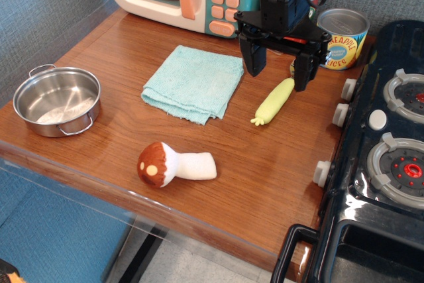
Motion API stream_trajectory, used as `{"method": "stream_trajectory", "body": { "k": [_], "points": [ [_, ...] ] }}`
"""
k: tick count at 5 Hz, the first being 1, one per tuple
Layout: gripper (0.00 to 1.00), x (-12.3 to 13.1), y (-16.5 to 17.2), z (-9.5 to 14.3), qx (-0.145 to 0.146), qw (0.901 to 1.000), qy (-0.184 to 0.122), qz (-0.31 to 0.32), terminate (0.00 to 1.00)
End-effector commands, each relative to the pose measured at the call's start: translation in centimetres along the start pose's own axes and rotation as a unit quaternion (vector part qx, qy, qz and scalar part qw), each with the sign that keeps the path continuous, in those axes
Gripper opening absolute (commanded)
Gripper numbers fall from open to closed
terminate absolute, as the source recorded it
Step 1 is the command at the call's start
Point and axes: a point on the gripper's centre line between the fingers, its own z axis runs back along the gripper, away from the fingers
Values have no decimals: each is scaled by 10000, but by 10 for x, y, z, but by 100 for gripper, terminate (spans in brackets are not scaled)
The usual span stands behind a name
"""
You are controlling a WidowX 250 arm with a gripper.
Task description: Move the corn back a few inches
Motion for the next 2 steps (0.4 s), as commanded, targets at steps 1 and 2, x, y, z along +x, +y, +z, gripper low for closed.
{"method": "stream_trajectory", "body": {
  "k": [1,2],
  "points": [
    [100,-1,-1,18,184,9991,-370,77,0],
    [100,-1,-1,18,184,9991,-370,77,100]
  ]
}}
